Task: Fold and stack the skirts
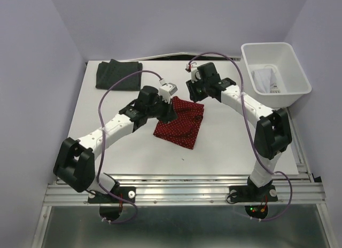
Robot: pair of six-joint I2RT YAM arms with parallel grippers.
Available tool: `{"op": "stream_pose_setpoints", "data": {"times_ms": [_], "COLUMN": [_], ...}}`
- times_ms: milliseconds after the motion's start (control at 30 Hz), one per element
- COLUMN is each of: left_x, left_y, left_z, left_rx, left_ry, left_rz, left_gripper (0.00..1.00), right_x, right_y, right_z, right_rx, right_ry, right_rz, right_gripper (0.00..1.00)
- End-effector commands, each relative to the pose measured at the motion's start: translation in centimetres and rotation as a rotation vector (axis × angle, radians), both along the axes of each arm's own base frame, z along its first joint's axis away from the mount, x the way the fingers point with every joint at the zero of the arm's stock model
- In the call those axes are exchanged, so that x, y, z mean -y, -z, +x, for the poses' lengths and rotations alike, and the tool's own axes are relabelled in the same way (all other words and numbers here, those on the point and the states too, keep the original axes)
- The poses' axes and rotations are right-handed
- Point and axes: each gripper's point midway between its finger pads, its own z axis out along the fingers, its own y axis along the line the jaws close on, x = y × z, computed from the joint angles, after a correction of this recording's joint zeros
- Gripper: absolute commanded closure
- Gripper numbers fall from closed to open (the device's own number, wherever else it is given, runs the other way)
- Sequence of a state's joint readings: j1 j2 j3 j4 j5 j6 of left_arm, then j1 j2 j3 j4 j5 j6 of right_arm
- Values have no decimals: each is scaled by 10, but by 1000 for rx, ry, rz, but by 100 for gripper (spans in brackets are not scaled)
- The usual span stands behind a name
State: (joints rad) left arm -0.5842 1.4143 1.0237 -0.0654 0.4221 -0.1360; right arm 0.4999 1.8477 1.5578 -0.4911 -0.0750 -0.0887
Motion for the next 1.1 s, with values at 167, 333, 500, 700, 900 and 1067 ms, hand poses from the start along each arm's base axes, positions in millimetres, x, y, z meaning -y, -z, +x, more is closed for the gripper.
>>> {"op": "stream_pose_setpoints", "data": {"times_ms": [167, 333, 500, 700, 900, 1067], "left_x": [42, 58, 60, 77, 88, 87], "left_y": [37, 48, 67, 88, 118, 123], "left_z": [-1, -2, 0, -2, -28, -40], "left_rx": [-2, -19, -70, -117, -207, -250], "left_ry": [74, 71, 24, 55, 110, 100], "left_rz": [-18, -55, -63, -45, 32, 52], "left_gripper": [100, 100, 100, 100, 100, 100], "right_x": [-39, -31, -4, 4, 6, 4], "right_y": [-1, 36, 62, 88, 97, 92], "right_z": [-74, -72, -41, -31, -8, 16], "right_rx": [-278, -361, -346, -369, -344, -303], "right_ry": [-155, -114, -1, 21, 62, 68], "right_rz": [280, 276, 242, 196, 175, 179], "right_gripper": [69, 73, 73, 73, 73, 72]}}
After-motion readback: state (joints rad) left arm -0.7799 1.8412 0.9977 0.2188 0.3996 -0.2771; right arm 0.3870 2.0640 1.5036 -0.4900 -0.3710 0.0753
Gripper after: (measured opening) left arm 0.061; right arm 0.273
